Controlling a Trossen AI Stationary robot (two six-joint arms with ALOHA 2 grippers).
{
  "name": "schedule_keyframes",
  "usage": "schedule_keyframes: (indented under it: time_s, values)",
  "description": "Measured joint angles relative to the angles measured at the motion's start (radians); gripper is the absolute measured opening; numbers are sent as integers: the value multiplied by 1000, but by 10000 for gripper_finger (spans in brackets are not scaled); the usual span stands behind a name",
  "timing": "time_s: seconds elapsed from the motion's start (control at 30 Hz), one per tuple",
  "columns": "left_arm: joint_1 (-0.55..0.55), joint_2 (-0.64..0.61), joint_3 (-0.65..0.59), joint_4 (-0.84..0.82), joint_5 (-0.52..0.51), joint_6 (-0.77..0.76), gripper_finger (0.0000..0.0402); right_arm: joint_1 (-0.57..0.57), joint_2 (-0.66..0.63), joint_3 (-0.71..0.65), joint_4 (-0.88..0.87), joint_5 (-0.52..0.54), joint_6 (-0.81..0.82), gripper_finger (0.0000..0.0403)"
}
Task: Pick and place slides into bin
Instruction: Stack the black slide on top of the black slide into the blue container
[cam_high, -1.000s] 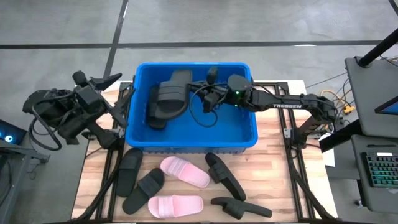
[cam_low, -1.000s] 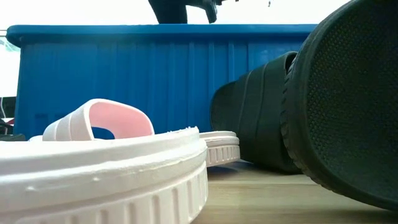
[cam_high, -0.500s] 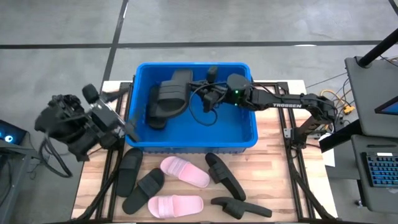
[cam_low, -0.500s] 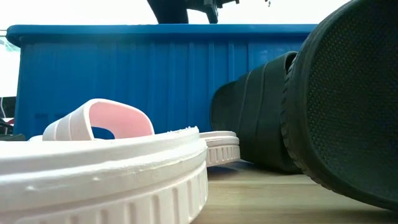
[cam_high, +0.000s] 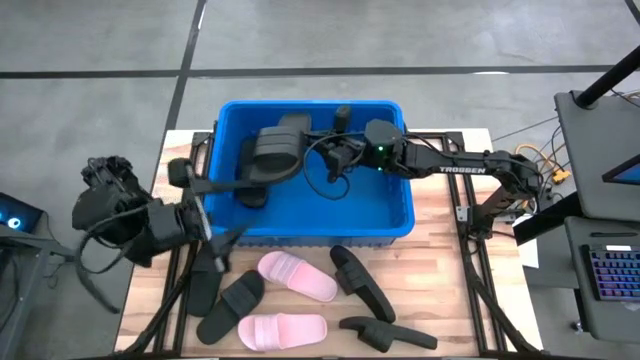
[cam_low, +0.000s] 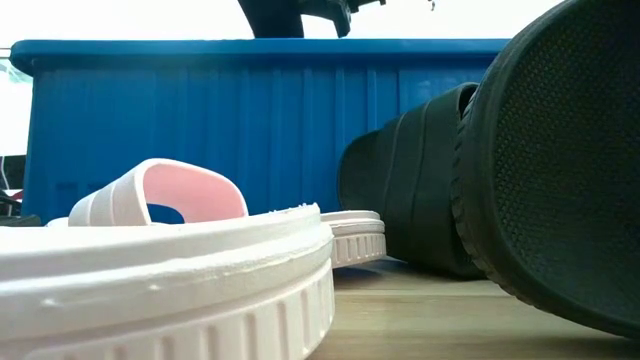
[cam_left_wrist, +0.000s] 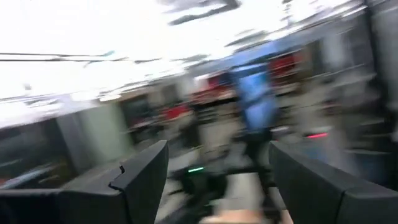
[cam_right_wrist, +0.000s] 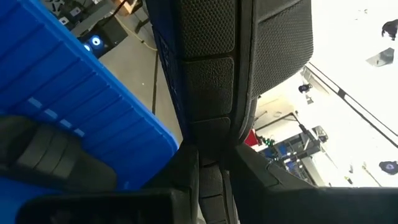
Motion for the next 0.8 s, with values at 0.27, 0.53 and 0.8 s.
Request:
schedule_keyframes:
  time_s: [0.27,0.53,0.8]
  values:
    - [103,-109,14,-454,212,-446,260,0,0,0,0,6,1,54]
    - [207,-40,260,-1000,209,-637,260,0,0,0,0,6,32,54]
    - [281,65,447,-1292,190,-635,260,3,-1,0,-9,6,46,54]
